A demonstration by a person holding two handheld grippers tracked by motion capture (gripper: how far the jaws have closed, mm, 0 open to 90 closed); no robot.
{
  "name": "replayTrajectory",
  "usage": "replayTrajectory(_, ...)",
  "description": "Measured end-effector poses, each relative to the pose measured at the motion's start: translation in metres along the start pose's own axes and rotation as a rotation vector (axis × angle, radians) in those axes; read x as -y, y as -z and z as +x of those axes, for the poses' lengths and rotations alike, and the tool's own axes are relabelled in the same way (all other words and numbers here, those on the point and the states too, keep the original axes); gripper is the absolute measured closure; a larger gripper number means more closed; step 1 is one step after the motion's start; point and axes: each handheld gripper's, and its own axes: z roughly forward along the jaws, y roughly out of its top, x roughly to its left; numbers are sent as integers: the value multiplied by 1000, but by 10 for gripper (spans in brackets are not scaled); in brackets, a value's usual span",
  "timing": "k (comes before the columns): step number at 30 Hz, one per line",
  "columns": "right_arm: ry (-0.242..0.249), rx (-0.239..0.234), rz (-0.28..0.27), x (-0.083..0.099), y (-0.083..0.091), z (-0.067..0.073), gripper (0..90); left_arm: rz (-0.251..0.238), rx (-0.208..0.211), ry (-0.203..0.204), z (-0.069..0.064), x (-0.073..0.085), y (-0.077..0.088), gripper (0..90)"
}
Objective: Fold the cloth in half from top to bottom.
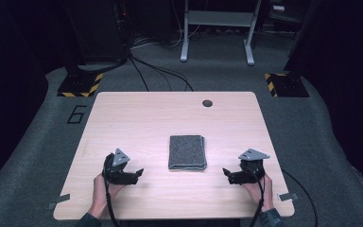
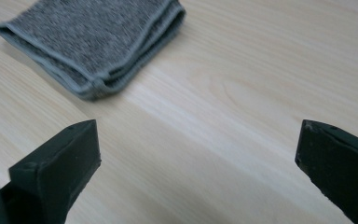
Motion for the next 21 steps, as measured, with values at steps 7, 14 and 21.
replayTrajectory(7, -84, 18, 68, 47, 8, -31, 0, 31, -43, 79, 24, 36, 11, 140)
replayTrajectory(14, -96, 44, 87, 63, 7, -40, 15, 12, -101, 158, 35, 61, 13, 135)
replayTrajectory(21, -69, 19, 90, 62, 3, -41, 0, 16, -142, 188, 36, 61, 12, 124)
